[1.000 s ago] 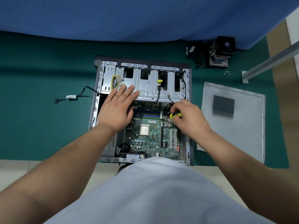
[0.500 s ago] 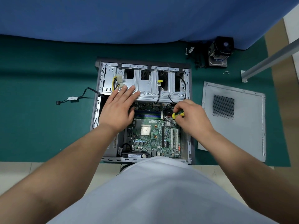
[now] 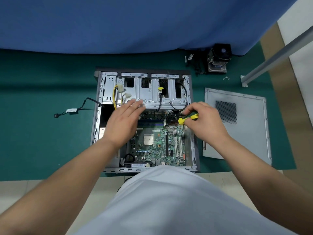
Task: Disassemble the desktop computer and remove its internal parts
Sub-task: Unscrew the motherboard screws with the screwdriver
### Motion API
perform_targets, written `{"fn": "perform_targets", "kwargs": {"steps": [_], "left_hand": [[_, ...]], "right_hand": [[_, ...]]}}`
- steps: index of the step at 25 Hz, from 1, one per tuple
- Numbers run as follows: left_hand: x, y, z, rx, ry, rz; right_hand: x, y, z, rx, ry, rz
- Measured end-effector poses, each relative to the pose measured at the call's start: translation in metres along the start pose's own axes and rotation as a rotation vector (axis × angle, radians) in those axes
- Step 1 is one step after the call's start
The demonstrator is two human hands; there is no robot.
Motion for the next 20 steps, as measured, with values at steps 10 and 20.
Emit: {"fn": "perform_targets", "kwargs": {"steps": [10, 20], "left_hand": [[0.024, 0.059, -0.062, 1.580, -0.382, 1.293], [0.019, 0.071, -0.048, 1.994, -0.108, 1.345]], "right_hand": [[0.022, 0.026, 0.024, -0.519, 0.121, -0.291], [0.020, 0.044, 0.020, -0.685, 0.117, -0.338]]}}
Point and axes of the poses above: each hand's wrist, its own x-axis away from the middle knuckle, its own z-axis out of the back of the hand, y = z × x, the point moved 8 cm from there along -x, towards the middle knuckle, and after that the axes turned 8 degrees about -x, right-handed, at the moved point
